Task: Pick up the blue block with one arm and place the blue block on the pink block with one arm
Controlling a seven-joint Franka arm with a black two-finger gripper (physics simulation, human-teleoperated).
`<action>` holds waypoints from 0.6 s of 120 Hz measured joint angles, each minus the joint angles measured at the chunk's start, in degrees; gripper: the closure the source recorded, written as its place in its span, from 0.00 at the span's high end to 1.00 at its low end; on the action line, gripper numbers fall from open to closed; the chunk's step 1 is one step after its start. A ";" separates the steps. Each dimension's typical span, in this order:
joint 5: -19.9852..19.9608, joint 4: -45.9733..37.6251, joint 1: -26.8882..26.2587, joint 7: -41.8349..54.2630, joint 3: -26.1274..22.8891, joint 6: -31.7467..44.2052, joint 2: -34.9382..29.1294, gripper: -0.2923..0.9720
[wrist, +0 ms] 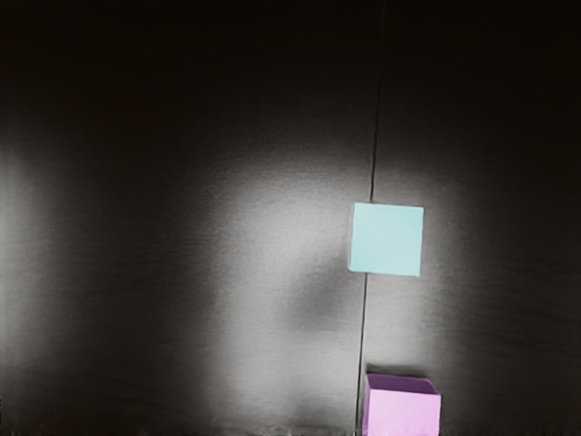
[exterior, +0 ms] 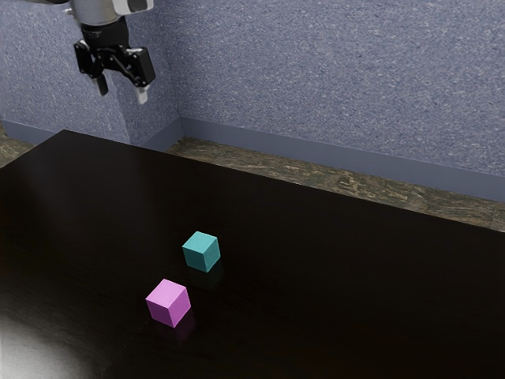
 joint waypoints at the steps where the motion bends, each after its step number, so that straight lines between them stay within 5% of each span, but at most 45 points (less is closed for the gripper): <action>1: 0.05 0.01 -0.10 -0.01 -0.01 -0.06 0.01 0.77; 26: 0.42 0.22 -1.68 -0.12 -0.10 -1.03 0.00 0.77; 40: 0.11 15.15 -0.59 0.19 -1.19 -6.69 0.34 0.77; 72: -0.95 19.04 -4.60 0.82 -2.06 -10.84 9.78 0.77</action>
